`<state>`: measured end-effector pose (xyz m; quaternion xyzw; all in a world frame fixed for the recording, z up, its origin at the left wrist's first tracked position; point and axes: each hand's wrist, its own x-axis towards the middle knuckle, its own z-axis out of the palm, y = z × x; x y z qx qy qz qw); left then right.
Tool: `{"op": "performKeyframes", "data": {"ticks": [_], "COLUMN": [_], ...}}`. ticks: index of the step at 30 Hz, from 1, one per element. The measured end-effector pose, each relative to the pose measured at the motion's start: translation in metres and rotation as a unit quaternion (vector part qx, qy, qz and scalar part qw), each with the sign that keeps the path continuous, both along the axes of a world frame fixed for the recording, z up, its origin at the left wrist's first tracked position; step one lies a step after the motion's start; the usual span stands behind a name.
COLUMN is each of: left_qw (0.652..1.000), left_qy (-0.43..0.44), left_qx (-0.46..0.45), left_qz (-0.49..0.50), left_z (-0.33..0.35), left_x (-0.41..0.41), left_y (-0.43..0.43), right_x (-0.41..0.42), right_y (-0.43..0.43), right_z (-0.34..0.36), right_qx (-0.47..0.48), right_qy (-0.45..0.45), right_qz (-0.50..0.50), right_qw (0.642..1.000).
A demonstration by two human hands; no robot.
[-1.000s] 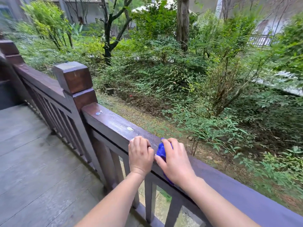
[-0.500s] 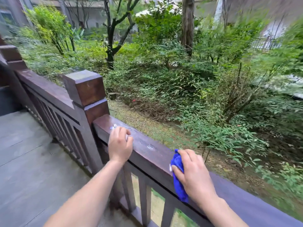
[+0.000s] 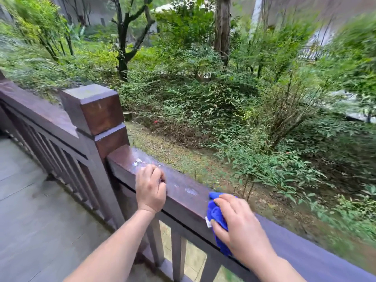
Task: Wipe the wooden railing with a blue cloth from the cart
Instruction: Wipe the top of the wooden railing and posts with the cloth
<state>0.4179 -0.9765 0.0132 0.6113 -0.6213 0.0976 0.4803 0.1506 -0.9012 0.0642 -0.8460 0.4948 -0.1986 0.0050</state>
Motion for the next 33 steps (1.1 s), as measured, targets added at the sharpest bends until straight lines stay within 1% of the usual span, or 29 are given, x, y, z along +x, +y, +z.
{"op": "performKeyframes", "data": {"ticks": [4, 5, 7, 9, 10, 13, 14, 18, 19, 22, 24, 26, 28, 31, 33], "left_qw": [1.000, 1.000, 1.000, 0.999, 0.999, 0.999, 0.999, 0.997, 0.997, 0.996, 0.995, 0.995, 0.996, 0.996, 0.996], "left_qy": [-0.007, -0.009, -0.017, -0.025, -0.032, -0.040, -0.042, -0.068, -0.072, -0.083, -0.089, -0.087, -0.075, -0.063, -0.062], "left_qx": [0.020, 0.022, 0.024, 0.023, 0.022, 0.020, 0.018, 0.015, 0.012, 0.006, -0.001, -0.005, -0.011, -0.019, -0.019], "left_qz": [0.005, 0.006, 0.003, 0.004, 0.004, -0.005, -0.010, -0.024, -0.023, -0.030, -0.039, -0.045, -0.050, -0.056, -0.063], "left_z": [0.000, 0.001, 0.002, 0.003, 0.003, 0.001, 0.000, -0.004, -0.004, -0.009, -0.013, -0.016, -0.020, -0.024, -0.026], "left_x": [-0.001, -0.001, -0.001, 0.000, 0.000, 0.002, 0.003, 0.007, 0.008, 0.011, 0.014, 0.015, 0.016, 0.017, 0.019], "left_y": [0.004, 0.005, 0.006, 0.006, 0.005, 0.005, 0.005, 0.005, 0.005, 0.004, 0.005, 0.002, 0.000, -0.004, -0.004], "right_x": [-0.001, 0.007, 0.019, 0.011, 0.007, 0.011, 0.019, 0.031, 0.030, 0.040, 0.051, 0.050, 0.044, 0.059, 0.076], "right_y": [-0.020, -0.018, -0.008, -0.006, -0.012, -0.032, -0.031, -0.018, -0.024, -0.042, -0.040, -0.032, -0.030, -0.041, -0.038], "right_z": [0.010, 0.012, 0.006, 0.000, -0.001, 0.004, 0.005, 0.001, 0.001, 0.008, 0.006, -0.001, -0.002, 0.005, 0.007], "right_qx": [0.023, 0.018, 0.009, -0.007, -0.012, 0.003, 0.005, 0.012, 0.011, 0.017, 0.010, 0.014, 0.012, 0.008, 0.012], "right_qy": [-0.032, -0.024, -0.015, -0.012, -0.016, -0.055, -0.057, -0.040, -0.040, -0.046, -0.045, -0.054, -0.048, -0.072, -0.071], "right_qz": [-0.093, -0.089, -0.028, 0.025, 0.020, -0.054, -0.064, 0.020, 0.016, -0.052, -0.048, -0.021, -0.026, -0.107, -0.126], "right_qw": [0.995, 0.996, 0.999, 1.000, 1.000, 0.997, 0.996, 0.999, 0.999, 0.997, 0.998, 0.998, 0.998, 0.992, 0.989]}}
